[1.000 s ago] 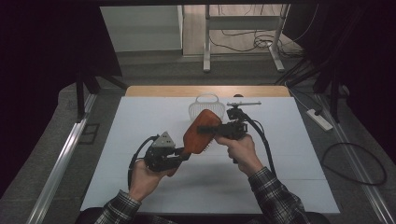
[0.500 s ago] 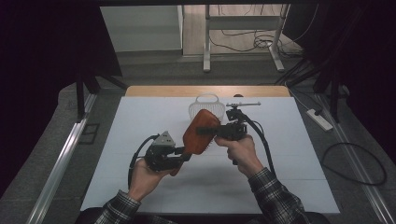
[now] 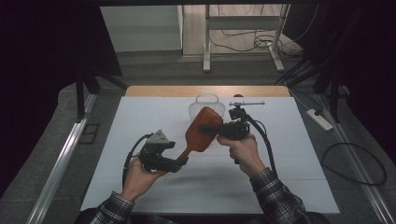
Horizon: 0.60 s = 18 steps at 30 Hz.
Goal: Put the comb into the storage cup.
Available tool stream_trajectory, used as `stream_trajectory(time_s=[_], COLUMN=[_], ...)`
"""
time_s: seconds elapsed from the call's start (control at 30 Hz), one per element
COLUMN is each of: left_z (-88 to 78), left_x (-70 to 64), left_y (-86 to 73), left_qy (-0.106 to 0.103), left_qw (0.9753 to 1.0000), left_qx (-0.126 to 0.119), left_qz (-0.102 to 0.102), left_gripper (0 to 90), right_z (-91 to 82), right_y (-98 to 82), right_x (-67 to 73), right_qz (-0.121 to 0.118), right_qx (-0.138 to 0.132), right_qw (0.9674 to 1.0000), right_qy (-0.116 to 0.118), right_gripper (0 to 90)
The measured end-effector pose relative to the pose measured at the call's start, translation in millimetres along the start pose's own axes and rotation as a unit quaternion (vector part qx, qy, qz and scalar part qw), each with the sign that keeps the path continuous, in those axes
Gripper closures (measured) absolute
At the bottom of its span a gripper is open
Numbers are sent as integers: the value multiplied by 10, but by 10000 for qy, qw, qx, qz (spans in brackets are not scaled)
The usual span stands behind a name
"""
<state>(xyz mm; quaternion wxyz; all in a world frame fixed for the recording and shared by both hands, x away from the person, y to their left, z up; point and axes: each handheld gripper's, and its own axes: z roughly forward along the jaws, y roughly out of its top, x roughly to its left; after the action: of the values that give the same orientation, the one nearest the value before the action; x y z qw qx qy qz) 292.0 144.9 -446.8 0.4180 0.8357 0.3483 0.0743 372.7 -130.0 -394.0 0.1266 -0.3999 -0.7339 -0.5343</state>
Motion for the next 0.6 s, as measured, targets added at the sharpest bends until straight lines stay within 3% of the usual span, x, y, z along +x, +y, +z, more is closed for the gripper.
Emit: stream_trajectory(time_s=[0.13, 0.6], left_z=[-40, -177], left_x=[37, 115], left_y=[-36, -207], left_qy=[-76, 65], left_qw=[9999, 9998], left_qx=[-20, 140], left_qz=[-152, -156], left_gripper=[95, 0], right_z=[-20, -79], right_y=[8, 28], right_x=[9, 14], right_qz=[-11, -170], right_qx=[-43, -102], right_qw=[10000, 9995], right_qy=[-8, -250], right_gripper=[576, 574])
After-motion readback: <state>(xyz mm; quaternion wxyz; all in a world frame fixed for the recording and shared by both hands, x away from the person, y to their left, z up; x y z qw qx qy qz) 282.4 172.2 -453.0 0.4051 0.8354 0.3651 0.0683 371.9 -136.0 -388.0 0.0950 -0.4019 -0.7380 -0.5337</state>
